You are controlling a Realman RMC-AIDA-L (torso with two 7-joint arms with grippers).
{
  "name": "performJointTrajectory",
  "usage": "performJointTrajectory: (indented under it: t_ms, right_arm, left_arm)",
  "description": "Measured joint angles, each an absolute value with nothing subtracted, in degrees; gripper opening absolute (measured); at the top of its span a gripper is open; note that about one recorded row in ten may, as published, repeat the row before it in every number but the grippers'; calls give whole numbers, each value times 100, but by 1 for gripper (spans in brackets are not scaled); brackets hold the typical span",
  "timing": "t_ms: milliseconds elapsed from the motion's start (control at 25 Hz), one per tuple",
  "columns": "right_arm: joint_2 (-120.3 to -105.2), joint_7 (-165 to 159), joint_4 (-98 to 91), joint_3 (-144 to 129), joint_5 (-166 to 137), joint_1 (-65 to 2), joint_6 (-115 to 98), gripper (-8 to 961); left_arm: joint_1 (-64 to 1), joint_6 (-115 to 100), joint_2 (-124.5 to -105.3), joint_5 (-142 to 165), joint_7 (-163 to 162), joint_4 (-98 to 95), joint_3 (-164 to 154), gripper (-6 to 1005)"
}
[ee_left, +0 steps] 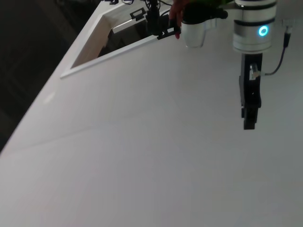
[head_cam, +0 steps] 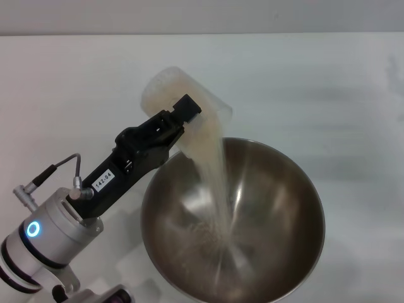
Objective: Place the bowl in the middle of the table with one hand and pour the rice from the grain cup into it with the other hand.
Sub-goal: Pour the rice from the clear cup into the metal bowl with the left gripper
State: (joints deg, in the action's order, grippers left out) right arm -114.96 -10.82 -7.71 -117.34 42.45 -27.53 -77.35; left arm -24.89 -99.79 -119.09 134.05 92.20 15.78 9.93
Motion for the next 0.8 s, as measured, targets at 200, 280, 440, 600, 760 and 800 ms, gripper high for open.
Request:
performJointTrajectory:
  t_ms: [200,280,440,600,760,800]
  right_arm:
    - [-11514,-1035,-759,-11714,4245,-2735,-7735,420]
    - [-11518,-1019,-753,-11710,4246,-2726,-7735,420]
    - [-11528,-1018,-752,-11698,4271,-2703,-7735,420]
    - [-11544,-1015,-777,-11695,4272,-2678,-7735,420]
    - [-11575,-999,-775,-11695,4260,-2670,-7791,420]
    - [-11578,-982,-770,-11695,4261,-2668,-7813,420]
  left_arm:
    - [-2486,-10144,-11889,13519,9833,1543,983,32]
    - [-2479,-10194,-11885,13628,9999,1492,992,33]
    - [-2462,-10254,-11883,13849,10360,1462,995,33]
    - [-2473,-10244,-11884,13926,10583,1427,995,34]
    - [-2496,-10207,-11889,13928,10743,1359,994,34]
    - [-2496,-10207,-11889,13928,10743,1359,994,34]
